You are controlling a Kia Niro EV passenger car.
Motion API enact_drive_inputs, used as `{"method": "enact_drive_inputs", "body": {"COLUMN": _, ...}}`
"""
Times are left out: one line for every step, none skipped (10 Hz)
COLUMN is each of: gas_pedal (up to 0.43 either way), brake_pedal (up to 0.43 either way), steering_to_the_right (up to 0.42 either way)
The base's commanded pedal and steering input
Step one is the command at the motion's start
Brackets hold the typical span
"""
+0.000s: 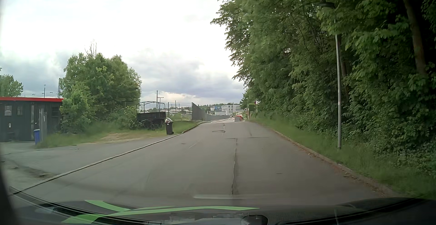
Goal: Follow the waypoints while adhering to traffic rules and regulations
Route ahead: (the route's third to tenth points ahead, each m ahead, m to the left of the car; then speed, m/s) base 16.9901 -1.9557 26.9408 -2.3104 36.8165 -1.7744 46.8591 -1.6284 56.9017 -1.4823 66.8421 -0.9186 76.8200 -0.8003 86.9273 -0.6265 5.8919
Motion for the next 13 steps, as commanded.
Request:
{"method": "enact_drive_inputs", "body": {"gas_pedal": 0.02, "brake_pedal": 0.0, "steering_to_the_right": 0.003}}
{"method": "enact_drive_inputs", "body": {"gas_pedal": 0.028, "brake_pedal": 0.0, "steering_to_the_right": 0.003}}
{"method": "enact_drive_inputs", "body": {"gas_pedal": 0.028, "brake_pedal": 0.0, "steering_to_the_right": 0.003}}
{"method": "enact_drive_inputs", "body": {"gas_pedal": 0.028, "brake_pedal": 0.0, "steering_to_the_right": 0.003}}
{"method": "enact_drive_inputs", "body": {"gas_pedal": 0.028, "brake_pedal": 0.0, "steering_to_the_right": 0.003}}
{"method": "enact_drive_inputs", "body": {"gas_pedal": 0.028, "brake_pedal": 0.0, "steering_to_the_right": 0.004}}
{"method": "enact_drive_inputs", "body": {"gas_pedal": 0.028, "brake_pedal": 0.0, "steering_to_the_right": 0.004}}
{"method": "enact_drive_inputs", "body": {"gas_pedal": 0.028, "brake_pedal": 0.0, "steering_to_the_right": 0.004}}
{"method": "enact_drive_inputs", "body": {"gas_pedal": 0.039, "brake_pedal": 0.0, "steering_to_the_right": 0.003}}
{"method": "enact_drive_inputs", "body": {"gas_pedal": 0.059, "brake_pedal": 0.0, "steering_to_the_right": 0.003}}
{"method": "enact_drive_inputs", "body": {"gas_pedal": 0.079, "brake_pedal": 0.0, "steering_to_the_right": 0.003}}
{"method": "enact_drive_inputs", "body": {"gas_pedal": 0.087, "brake_pedal": 0.0, "steering_to_the_right": 0.004}}
{"method": "enact_drive_inputs", "body": {"gas_pedal": 0.087, "brake_pedal": 0.0, "steering_to_the_right": 0.004}}
